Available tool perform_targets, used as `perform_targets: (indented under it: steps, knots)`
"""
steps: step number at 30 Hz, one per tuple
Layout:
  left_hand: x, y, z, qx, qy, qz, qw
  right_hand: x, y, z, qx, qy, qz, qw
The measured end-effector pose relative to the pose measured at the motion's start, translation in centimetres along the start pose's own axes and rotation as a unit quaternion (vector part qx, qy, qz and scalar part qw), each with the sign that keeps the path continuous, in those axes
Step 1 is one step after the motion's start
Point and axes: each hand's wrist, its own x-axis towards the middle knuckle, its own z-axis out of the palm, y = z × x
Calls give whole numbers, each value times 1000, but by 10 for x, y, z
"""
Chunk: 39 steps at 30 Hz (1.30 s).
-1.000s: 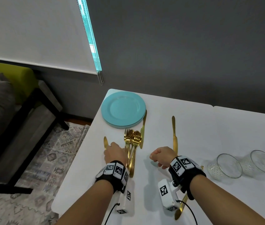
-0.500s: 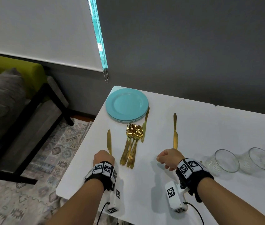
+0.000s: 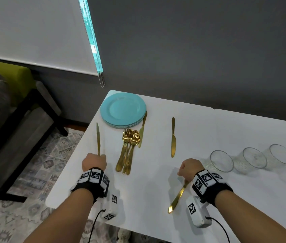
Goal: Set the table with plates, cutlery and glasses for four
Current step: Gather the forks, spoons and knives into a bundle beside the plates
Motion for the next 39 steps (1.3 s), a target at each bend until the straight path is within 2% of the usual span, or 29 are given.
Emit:
perform_targets:
  steps: [4,8,11,14,18,24,28,32,36,39]
  knots:
    - [-27,28,6,-82,48,87,992,-5,14,10,-14,-39,40,998]
    - [-59,47,30,-140,-25,152,978,-8,21,38,-1,-46,58,997]
    - [-77,48,53,-191,-107,140,966,-8,23,50,24,-35,66,997]
    - [-91,45,68,-188,-172,130,958,-5,25,55,49,-47,80,994]
    - [-100,36,79,-176,-196,113,958,-5,31,60,126,-28,91,987]
    - [-104,30,86,-223,-219,67,947,-10,34,59,154,-18,85,984]
    - [-109,34,85,-292,-269,35,917,-11,35,46,187,-22,48,981]
    - [-118,42,85,-309,-309,34,899,-20,24,19,303,-44,-58,950]
    - [-128,48,85,-264,-312,67,910,-29,7,-2,347,-74,-121,927]
    - [-133,53,84,-269,-318,80,906,-30,-6,-6,337,-82,-126,929]
